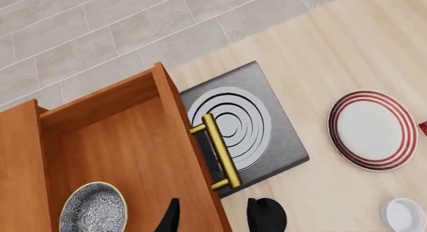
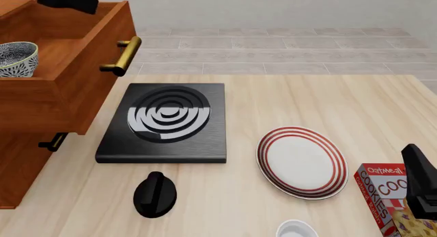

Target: Pick the akita bowl in the top layer of the wooden cabinet and place it on the plate.

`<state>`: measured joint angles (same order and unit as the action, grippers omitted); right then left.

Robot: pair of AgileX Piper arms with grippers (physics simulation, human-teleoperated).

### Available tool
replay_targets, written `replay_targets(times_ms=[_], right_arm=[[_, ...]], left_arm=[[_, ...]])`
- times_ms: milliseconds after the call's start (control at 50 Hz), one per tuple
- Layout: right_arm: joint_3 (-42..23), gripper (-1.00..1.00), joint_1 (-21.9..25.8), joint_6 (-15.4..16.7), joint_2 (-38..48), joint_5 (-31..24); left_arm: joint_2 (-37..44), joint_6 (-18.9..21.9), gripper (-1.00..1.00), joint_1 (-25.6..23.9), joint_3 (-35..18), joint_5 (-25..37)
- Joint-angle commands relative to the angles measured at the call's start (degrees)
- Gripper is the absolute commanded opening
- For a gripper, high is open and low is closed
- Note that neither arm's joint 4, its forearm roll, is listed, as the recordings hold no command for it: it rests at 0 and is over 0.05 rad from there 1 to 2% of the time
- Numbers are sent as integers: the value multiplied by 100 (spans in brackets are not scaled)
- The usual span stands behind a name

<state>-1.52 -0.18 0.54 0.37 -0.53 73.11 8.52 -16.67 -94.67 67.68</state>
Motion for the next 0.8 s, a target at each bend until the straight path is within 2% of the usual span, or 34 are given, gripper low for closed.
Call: replay_targets(times_ms=[20, 220, 460, 800], right_arm=[[3, 100, 3, 5, -10, -6], [15, 100, 6, 12, -9, -2], [1, 100, 9, 12, 17, 16], [5, 100, 10, 14, 13, 9]], left_arm=[[34, 174, 100, 206, -163, 219], [14, 399, 100, 519, 207, 221], [92, 630, 100, 874, 222, 222], [150, 724, 100, 1196, 196, 222]])
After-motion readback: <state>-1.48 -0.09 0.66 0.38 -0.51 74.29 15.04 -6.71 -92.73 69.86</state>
